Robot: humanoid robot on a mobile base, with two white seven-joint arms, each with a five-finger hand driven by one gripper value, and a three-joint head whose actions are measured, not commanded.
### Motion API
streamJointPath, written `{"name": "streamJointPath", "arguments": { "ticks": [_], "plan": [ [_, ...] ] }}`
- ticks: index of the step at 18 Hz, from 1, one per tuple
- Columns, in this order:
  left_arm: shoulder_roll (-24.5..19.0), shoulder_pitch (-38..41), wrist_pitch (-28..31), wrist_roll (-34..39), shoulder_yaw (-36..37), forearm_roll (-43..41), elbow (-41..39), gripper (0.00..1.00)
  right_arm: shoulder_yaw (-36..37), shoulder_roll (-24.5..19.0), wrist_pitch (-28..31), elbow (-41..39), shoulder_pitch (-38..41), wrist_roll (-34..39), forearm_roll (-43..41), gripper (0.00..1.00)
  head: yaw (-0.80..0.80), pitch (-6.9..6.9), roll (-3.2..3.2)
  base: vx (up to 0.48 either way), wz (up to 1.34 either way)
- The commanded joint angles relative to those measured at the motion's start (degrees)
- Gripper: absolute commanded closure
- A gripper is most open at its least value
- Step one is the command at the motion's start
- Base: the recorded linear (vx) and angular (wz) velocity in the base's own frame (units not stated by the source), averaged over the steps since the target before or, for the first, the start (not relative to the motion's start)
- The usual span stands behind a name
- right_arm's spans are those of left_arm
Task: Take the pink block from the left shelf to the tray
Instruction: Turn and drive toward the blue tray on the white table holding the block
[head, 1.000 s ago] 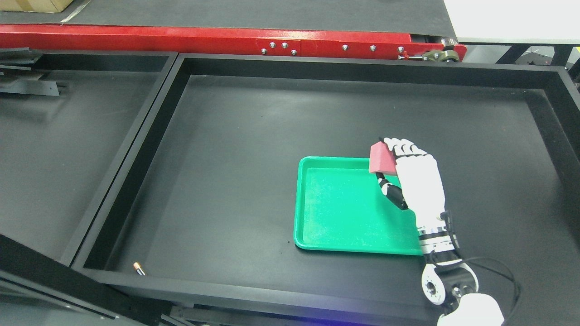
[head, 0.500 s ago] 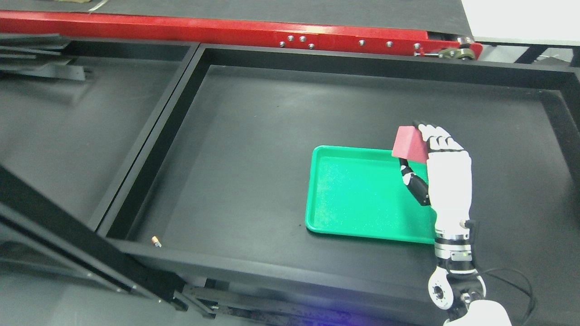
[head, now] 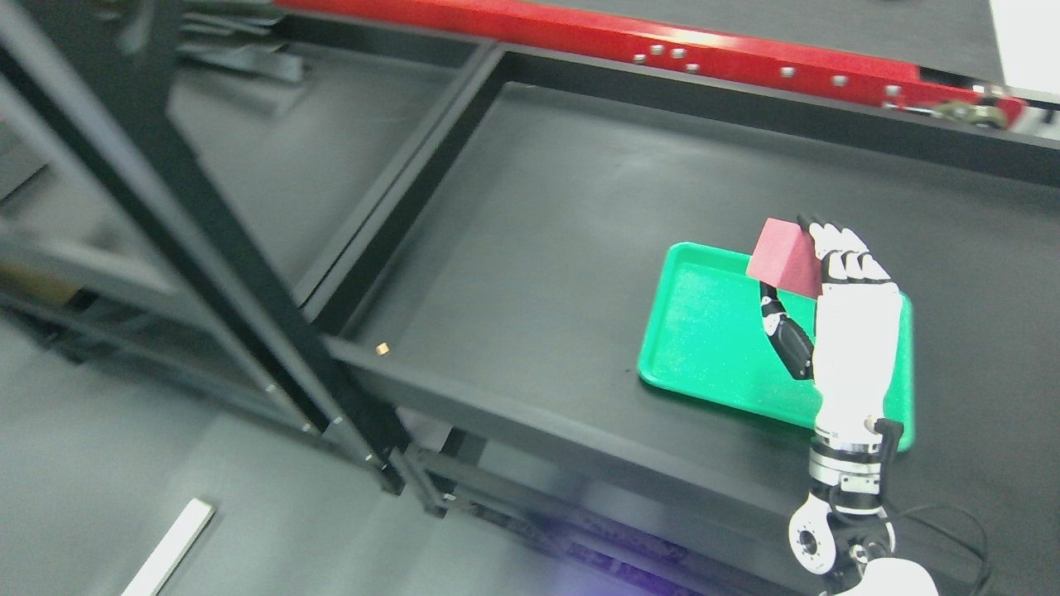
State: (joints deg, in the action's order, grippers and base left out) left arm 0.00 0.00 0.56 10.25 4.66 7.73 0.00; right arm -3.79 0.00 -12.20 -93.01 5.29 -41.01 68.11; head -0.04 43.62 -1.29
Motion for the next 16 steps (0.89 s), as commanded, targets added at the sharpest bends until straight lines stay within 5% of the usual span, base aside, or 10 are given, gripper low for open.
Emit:
{"name": "streamJointPath", "arguments": {
  "ticks": [1,16],
  "plan": [
    [-1.00,-1.67,-0.03,0.03,0.00,0.00,-1.00,0.00,0.45,1.00,-0.01,-0.59,1.12,-0.21,-0.17,0.97,0.00,0.00,0.00,-0.161,0.65],
    [-1.00,-1.75,-0.03,0.03,0.00,0.00,-1.00,0.00,0.54,1.00,-0.01,-0.51,0.86,-0.39,-0.17,0.97,0.00,0.02,0.00,-0.195,0.67]
  ]
}}
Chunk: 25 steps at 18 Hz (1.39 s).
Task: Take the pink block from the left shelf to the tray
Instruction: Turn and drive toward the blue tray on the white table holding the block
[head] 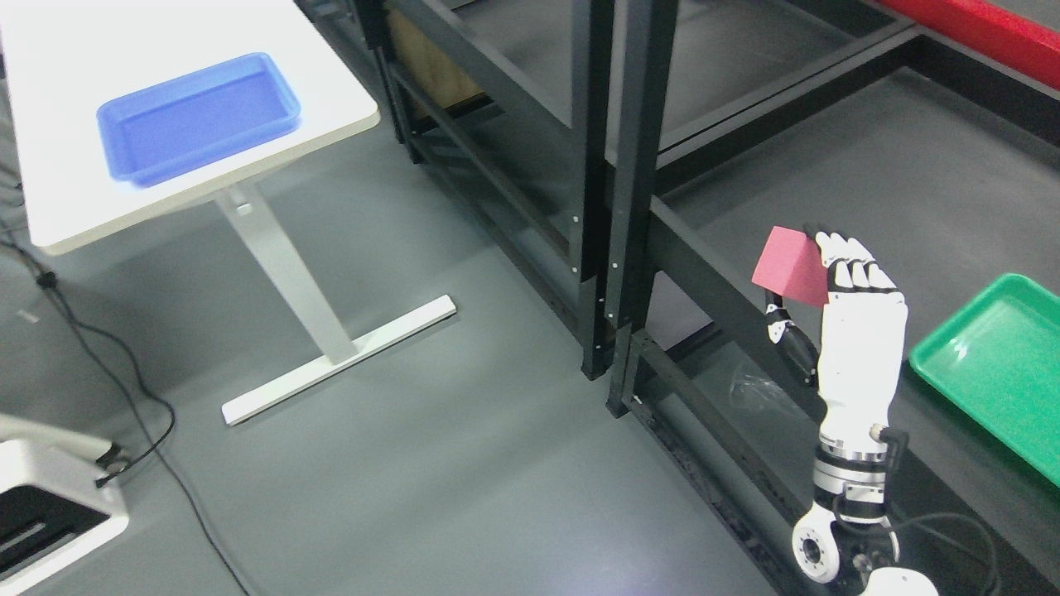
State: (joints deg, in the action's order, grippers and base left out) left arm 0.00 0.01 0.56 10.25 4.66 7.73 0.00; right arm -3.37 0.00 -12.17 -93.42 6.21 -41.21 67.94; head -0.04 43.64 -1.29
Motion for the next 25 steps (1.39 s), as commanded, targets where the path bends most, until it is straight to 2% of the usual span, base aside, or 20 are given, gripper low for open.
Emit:
{"name": "streamJointPath", "arguments": {
  "ticks": [1,12,25],
  "plan": [
    [-1.00,-1.76,-0.03,0.03,0.00,0.00,-1.00,0.00,0.12,1.00,0.04,-0.10,-0.06,-0.71,0.00,0.97,0.00,0.00,0.00,-0.137,0.59],
    [-1.00,-1.76,-0.03,0.03,0.00,0.00,-1.00,0.00,-0.15,1.00,-0.05,-0.10,-0.15,-1.59,-0.88,0.97,0.00,0.01,0.00,-0.041,0.70],
    [-1.00,-1.68,-0.03,0.03,0.00,0.00,-1.00,0.00,-0.23,1.00,0.04,-0.19,0.20,-1.68,-1.15,0.97,0.00,0.02,0.00,0.158,0.40]
  ]
}}
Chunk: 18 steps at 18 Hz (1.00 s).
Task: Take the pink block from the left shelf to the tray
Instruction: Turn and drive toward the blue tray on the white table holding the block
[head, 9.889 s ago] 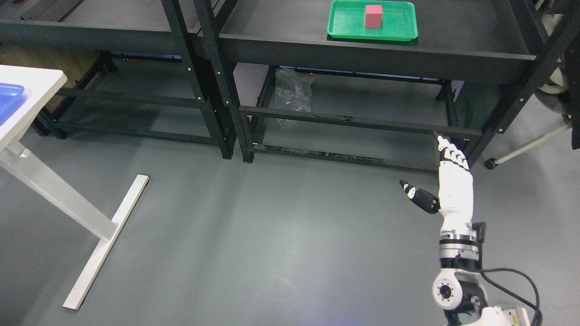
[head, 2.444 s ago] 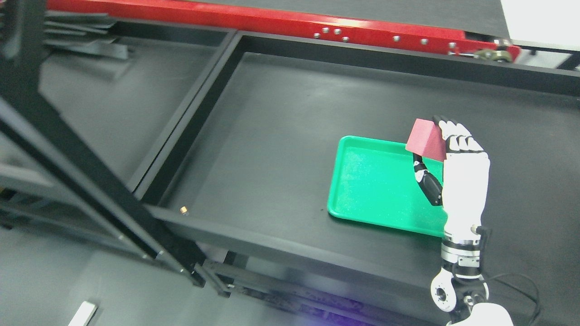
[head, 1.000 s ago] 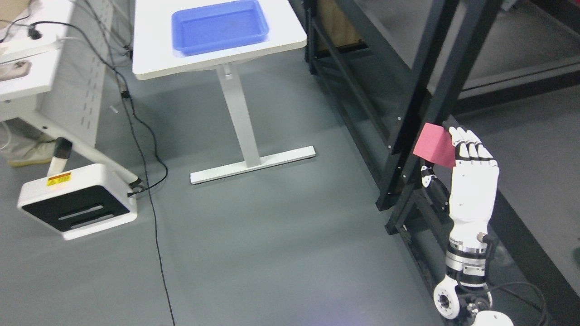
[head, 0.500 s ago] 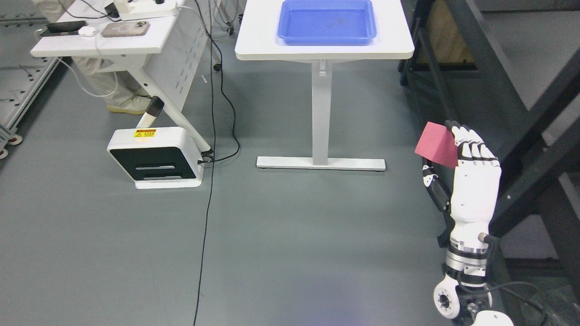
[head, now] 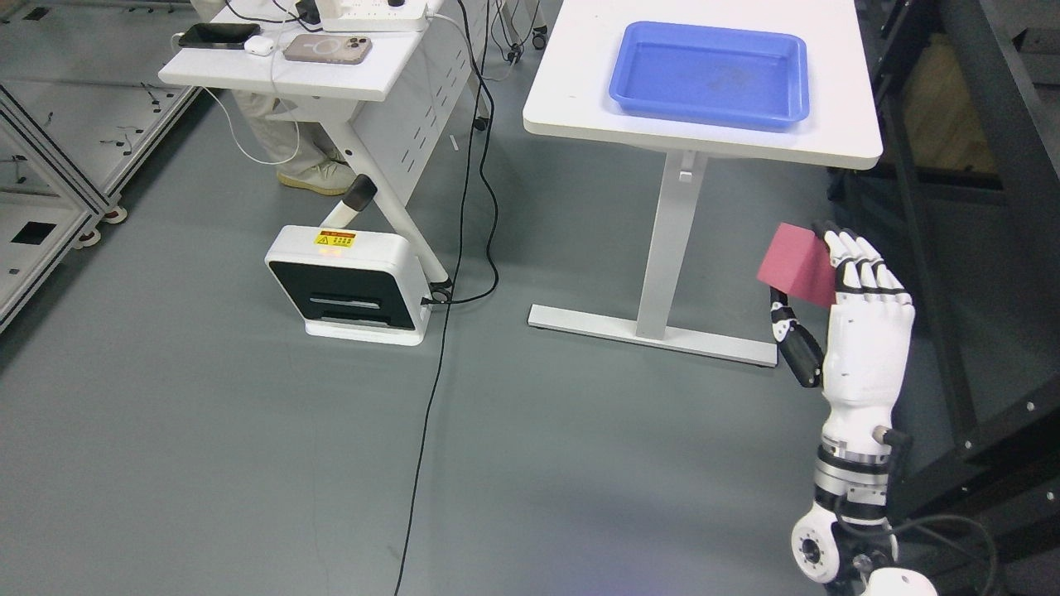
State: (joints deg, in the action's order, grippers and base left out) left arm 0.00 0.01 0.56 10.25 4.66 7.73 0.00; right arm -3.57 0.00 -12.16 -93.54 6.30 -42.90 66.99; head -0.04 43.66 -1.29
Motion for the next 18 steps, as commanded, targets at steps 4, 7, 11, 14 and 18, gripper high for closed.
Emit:
{"name": "streamJointPath", "arguments": {
  "ticks": [4,7,11,14,18],
  "plan": [
    [-1.00,-1.68,-0.03,0.03,0.00,0.00,-1.00,0.00,-0.04,1.00,0.04,-0.16,0.20,0.01,-0.37,0.97,0.00,0.00,0.00,0.282,0.01],
    [-1.00,-1.68,-0.03,0.03,0.00,0.00,-1.00,0.00,-0.04,1.00,0.04,-0.15,0.47,0.01,-0.81,0.97,0.00,0.00,0.00,0.355,-0.09],
    [-1.00,-1.77,-0.03,0.03,0.00,0.00,-1.00,0.00,0.40,1.00,0.04,-0.16,0.47,0.01,-1.16,0.97,0.00,0.00,0.00,0.331,-0.10],
    [-1.00,-1.68,-0.03,0.03,0.00,0.00,-1.00,0.00,0.14,1.00,0.04,-0.16,0.20,0.18,-1.16,0.97,0.00,0.00,0.00,0.327,-0.12],
    [-1.00,-1.68,-0.03,0.03,0.00,0.00,-1.00,0.00,-0.39,1.00,-0.14,-0.07,0.38,0.97,-0.47,0.96,0.00,0.00,0.00,0.313,-0.16]
  ]
}}
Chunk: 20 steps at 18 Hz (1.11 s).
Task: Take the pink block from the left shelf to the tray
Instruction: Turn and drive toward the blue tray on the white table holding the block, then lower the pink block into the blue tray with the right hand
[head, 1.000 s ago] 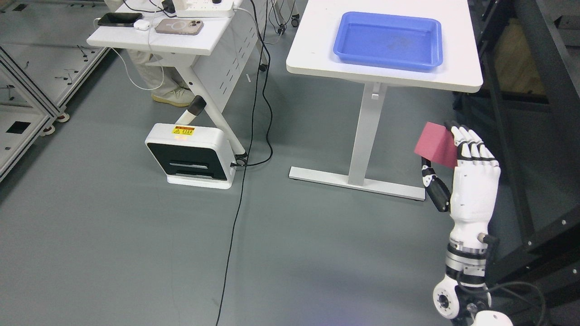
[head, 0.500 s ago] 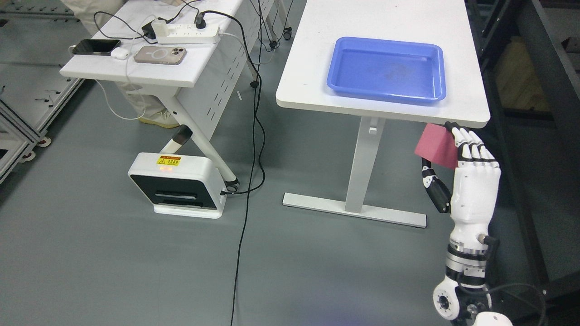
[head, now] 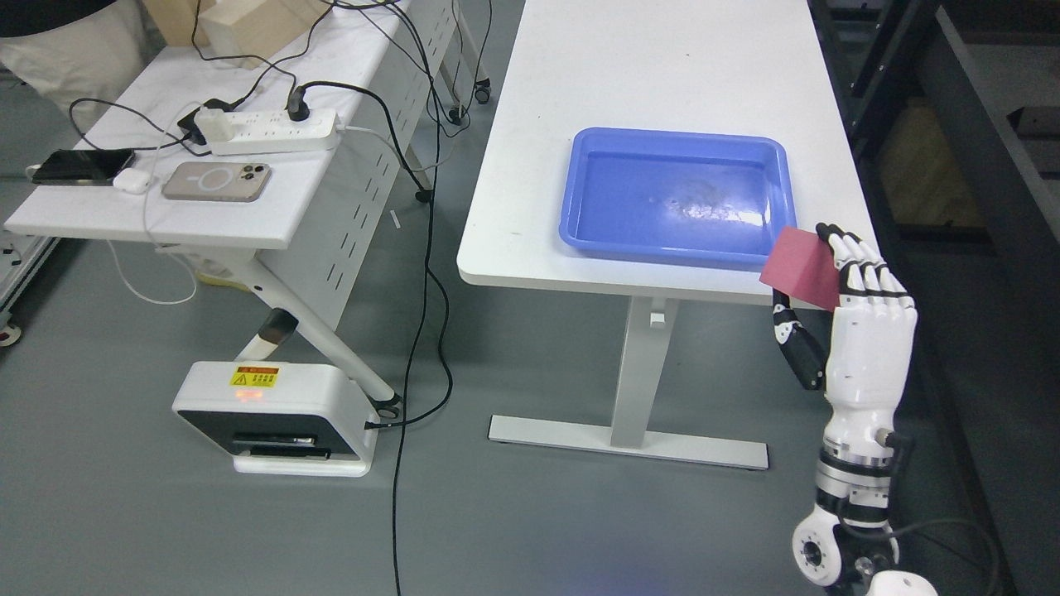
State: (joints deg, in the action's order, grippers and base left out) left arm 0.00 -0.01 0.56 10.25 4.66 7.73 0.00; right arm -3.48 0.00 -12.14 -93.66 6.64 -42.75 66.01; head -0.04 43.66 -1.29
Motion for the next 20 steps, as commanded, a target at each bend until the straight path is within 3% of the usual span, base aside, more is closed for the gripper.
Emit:
{"name": "streamJointPath", "arguments": {
  "ticks": [1,10,20],
  "plan": [
    [-1.00,-1.75,-0.03,0.03,0.00,0.00,-1.00,0.00,-1.08,1.00,-0.16,0.05,0.04,1.00,0.70,0.96,0.00,0.00,0.00,0.312,-0.15],
    [-1.00,-1.67,-0.03,0.03,0.00,0.00,-1.00,0.00,-5.39,1.00,-2.18,0.05,2.94,12.85,9.57,0.95,0.00,0.00,0.00,0.277,-0.10],
    [-1.00,-1.66,-0.03,0.03,0.00,0.00,-1.00,0.00,-6.19,1.00,-4.82,0.14,3.56,23.24,10.46,0.89,0.00,0.01,0.00,0.184,-0.03]
  ]
}}
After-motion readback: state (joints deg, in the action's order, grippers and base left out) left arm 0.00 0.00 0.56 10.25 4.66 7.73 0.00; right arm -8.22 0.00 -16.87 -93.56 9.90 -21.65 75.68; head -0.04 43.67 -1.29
